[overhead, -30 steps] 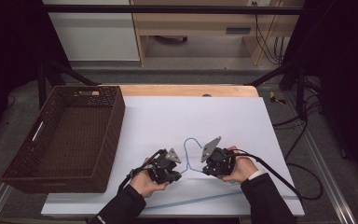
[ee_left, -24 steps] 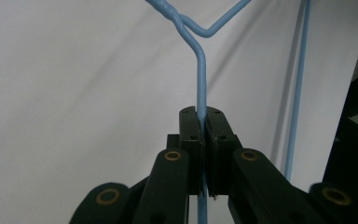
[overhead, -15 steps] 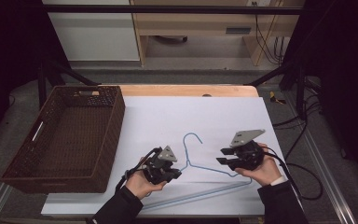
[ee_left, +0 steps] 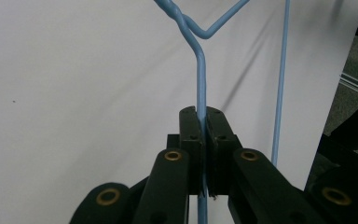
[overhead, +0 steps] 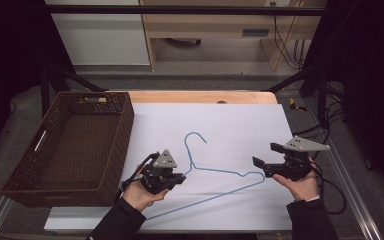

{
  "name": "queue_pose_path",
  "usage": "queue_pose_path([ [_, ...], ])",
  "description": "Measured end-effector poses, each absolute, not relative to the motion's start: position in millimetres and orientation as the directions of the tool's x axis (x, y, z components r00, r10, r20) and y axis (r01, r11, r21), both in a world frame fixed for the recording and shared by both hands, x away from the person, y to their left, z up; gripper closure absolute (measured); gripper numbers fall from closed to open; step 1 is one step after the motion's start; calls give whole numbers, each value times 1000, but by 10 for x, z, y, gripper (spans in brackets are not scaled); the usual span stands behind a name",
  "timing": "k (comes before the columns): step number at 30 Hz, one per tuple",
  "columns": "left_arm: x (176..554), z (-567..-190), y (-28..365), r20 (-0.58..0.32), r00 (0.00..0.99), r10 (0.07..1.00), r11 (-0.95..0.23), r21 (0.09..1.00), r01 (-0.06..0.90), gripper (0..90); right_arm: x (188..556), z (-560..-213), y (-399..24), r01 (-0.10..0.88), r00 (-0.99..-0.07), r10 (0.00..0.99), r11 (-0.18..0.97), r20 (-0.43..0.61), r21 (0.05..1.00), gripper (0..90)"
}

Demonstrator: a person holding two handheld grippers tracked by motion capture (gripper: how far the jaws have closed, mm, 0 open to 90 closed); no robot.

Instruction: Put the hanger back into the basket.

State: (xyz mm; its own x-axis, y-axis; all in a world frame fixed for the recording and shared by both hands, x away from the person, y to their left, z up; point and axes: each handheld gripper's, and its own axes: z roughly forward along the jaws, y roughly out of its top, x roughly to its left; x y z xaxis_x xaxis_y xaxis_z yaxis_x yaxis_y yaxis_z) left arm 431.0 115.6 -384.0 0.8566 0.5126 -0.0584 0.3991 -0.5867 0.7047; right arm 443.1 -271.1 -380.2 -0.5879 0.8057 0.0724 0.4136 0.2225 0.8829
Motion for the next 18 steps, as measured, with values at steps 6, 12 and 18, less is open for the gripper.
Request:
queue_pose_path([
  [6,4318,-3768,1261,-61,837,544,-551,726,412,871,4389,-3764,-2858,375,-541,834,122,110,919,90],
  [12,4316,-3648,1385,-50,812,582,-512,753,414,871,4360,-3783,-2933,349,-527,843,98,109,932,72],
  [18,4338,-3520,1496,-27,782,622,-479,777,408,871,4360,-3824,-2942,347,-539,836,109,103,931,68],
])
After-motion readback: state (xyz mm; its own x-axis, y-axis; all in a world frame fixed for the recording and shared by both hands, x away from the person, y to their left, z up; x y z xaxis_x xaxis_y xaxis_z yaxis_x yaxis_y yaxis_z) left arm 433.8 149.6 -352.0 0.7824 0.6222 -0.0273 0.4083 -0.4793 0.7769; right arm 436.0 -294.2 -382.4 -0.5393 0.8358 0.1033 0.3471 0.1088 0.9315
